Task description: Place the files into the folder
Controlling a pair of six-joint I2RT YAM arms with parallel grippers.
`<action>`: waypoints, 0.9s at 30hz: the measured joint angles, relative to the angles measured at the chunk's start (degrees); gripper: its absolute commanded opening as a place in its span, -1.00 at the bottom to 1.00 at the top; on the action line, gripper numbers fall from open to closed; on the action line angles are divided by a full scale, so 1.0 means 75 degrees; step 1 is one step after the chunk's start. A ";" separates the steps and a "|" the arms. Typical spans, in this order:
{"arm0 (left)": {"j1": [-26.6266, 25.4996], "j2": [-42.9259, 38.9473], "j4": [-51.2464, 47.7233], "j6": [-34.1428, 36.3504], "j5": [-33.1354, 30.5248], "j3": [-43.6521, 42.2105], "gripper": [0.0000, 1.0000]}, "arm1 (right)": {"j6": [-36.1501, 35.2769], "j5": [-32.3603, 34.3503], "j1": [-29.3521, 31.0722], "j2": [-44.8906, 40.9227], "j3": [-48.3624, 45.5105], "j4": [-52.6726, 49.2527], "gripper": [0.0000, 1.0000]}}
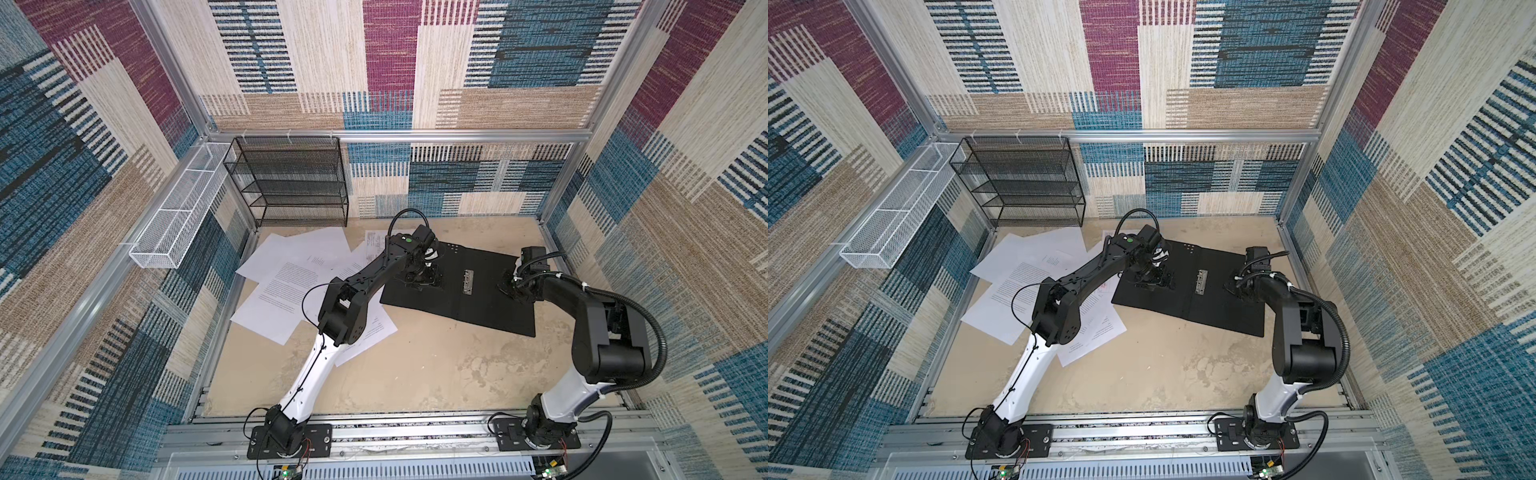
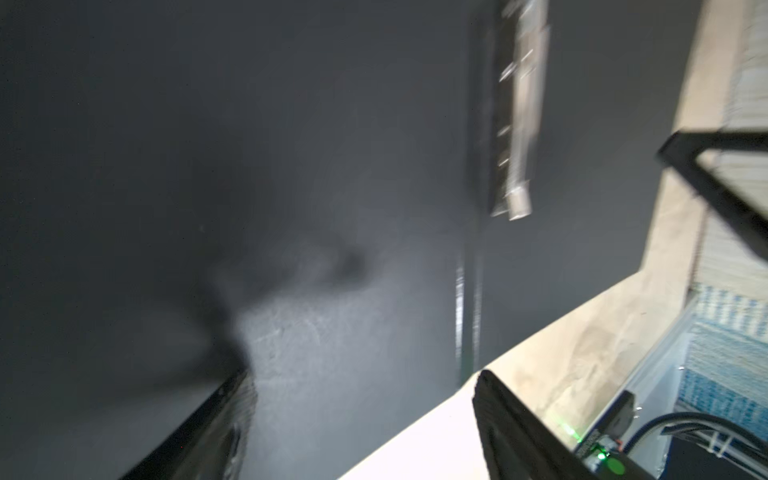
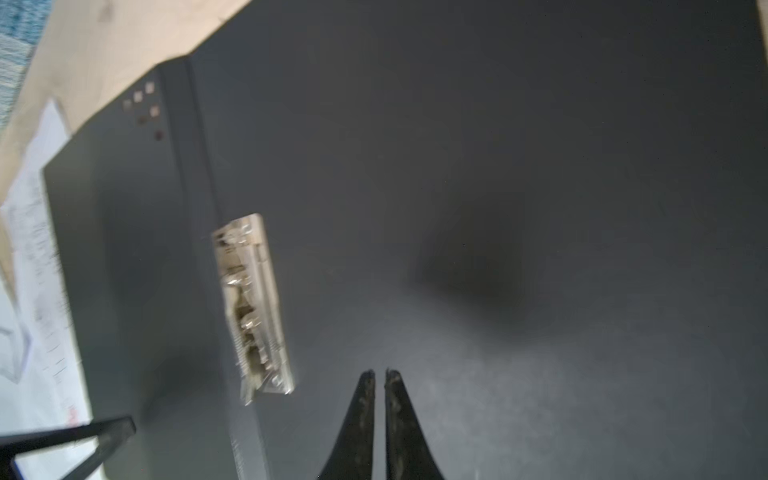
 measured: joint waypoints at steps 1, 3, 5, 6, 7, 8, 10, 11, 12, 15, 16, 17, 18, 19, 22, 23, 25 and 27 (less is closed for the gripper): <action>-0.0050 -0.0105 0.0055 0.0064 -0.0038 -0.0286 0.65 | -0.0017 0.0009 0.0000 0.0166 0.0079 0.0038 -0.77; -0.0108 -0.0393 0.0294 0.0143 -0.0111 -0.0822 0.65 | -0.0082 0.0023 0.0000 0.0487 0.0248 0.0117 -0.77; -0.0137 -0.0650 0.0612 0.0172 -0.0099 -0.1425 0.63 | -0.0111 0.0041 0.0000 0.0793 0.0408 0.0175 -0.77; -0.0143 -0.0775 0.0778 0.0169 -0.0096 -0.1682 0.63 | -0.0111 0.0052 0.0000 0.0912 0.0478 0.0195 -0.77; -0.0163 -0.0895 0.0941 0.0172 -0.0090 -0.1970 0.63 | -0.0140 0.0032 0.0000 0.0997 0.0565 0.0251 -0.75; -0.0169 -0.1035 0.1174 0.0169 -0.0067 -0.2270 0.63 | -0.0166 0.0035 0.0000 0.1075 0.0644 0.0309 -0.71; -0.0221 -0.1329 0.1614 0.0169 -0.0082 -0.2911 0.63 | -0.0178 0.0044 0.0000 0.1172 0.0743 0.0373 -0.69; -0.0274 -0.1437 0.1781 0.0166 -0.0085 -0.3188 0.63 | -0.0204 0.0064 0.0000 0.1221 0.0804 0.0382 -0.69; -0.0318 -0.1513 0.1906 0.0163 -0.0085 -0.3366 0.62 | -0.0236 0.0108 0.0000 0.1276 0.0866 0.0396 -0.69; -0.0495 -0.1804 0.2436 0.0134 -0.0067 -0.3975 0.62 | -0.0256 0.0172 0.0000 0.1361 0.0950 0.0472 -0.69; -0.0557 -0.1897 0.2562 0.0117 -0.0003 -0.4132 0.62 | -0.0256 0.0175 0.0000 0.1343 0.0909 0.0522 -0.68; -0.0624 -0.1979 0.2649 0.0093 0.0076 -0.4261 0.62 | -0.0259 0.0178 0.0000 0.1314 0.0854 0.0583 -0.68; -0.0688 -0.2055 0.2667 0.0067 0.0119 -0.4342 0.62 | -0.0268 0.0207 0.0000 0.1265 0.0790 0.0624 -0.68; -0.0720 -0.2145 0.2661 0.0006 0.0166 -0.4371 0.63 | -0.0286 0.0230 0.0000 0.1207 0.0717 0.0632 -0.67; -0.0729 -0.2378 0.2174 -0.0198 0.0114 -0.4389 0.71 | -0.0294 0.0245 -0.0006 0.1000 0.0513 0.0592 -0.57; -0.0679 -0.2430 0.2043 -0.0239 -0.0006 -0.4313 0.73 | -0.0315 0.0242 -0.0006 0.0962 0.0495 0.0554 -0.52; -0.0498 -0.2576 0.1970 -0.0262 -0.0175 -0.4039 0.82 | -0.0373 0.0227 -0.0006 0.0889 0.0469 0.0498 -0.27; -0.0356 -0.2669 0.2110 -0.0265 -0.0408 -0.3722 0.95 | -0.0425 0.0221 -0.0009 0.0807 0.0434 0.0452 0.16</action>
